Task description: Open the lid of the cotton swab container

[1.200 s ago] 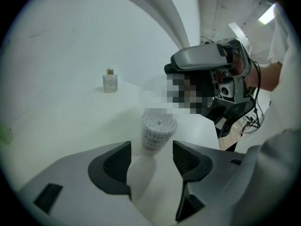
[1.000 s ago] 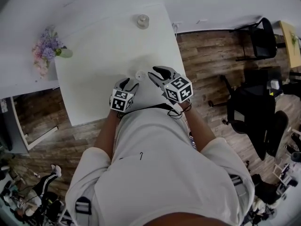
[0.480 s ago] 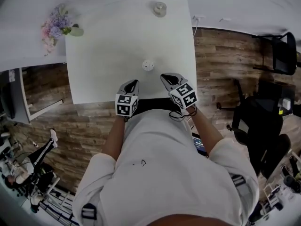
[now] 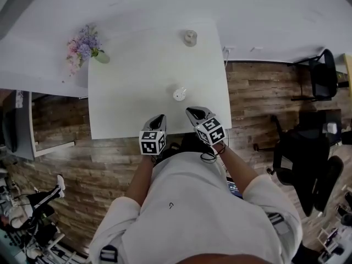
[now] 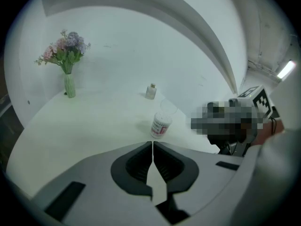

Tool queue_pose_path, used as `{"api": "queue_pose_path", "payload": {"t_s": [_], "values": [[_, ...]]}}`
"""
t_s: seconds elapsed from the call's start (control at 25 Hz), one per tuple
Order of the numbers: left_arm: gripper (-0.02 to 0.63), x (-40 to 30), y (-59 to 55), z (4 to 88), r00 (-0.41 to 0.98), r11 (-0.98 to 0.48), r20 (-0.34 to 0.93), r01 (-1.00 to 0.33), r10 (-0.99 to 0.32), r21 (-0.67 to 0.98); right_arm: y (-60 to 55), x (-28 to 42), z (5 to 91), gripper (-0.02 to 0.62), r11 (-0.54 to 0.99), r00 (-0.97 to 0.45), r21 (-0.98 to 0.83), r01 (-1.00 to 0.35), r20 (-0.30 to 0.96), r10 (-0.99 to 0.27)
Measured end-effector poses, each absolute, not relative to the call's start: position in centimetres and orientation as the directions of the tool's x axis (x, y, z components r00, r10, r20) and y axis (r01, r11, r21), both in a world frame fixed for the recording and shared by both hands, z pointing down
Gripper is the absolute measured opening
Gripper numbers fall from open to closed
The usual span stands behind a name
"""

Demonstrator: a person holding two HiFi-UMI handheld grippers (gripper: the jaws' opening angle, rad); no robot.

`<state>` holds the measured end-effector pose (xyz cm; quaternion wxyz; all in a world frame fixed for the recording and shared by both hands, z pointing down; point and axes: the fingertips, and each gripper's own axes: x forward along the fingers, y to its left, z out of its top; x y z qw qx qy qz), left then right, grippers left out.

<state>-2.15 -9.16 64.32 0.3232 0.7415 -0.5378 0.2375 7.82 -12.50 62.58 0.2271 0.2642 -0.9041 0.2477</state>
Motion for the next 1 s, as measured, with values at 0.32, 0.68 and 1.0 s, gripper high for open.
{"api": "queue_pose_path", "payload": {"t_s": [0.32, 0.68, 1.0], "values": [[0.026, -5.0, -6.5, 58.0, 0.307, -0.218, 0.533, -0.95, -0.788, 0.225, -9.2, 6.7, 58.3, -0.002, 0.636, -0.647, -0.218, -0.74, 0.486, -0.587], [0.026, -3.8, -5.1, 50.6, 0.309, -0.251, 0.349, -0.947, -0.885, 0.201, -6.7, 8.3, 49.7, -0.002, 0.598, -0.602, -0.131, -0.791, 0.348, -0.719], [0.026, -3.2, -6.1, 41.7, 0.234, -0.218, 0.198, -0.971, -0.952, 0.102, -8.6, 9.7, 40.1, -0.002, 0.626, -0.618, -0.022, -0.779, 0.192, -0.762]]}}
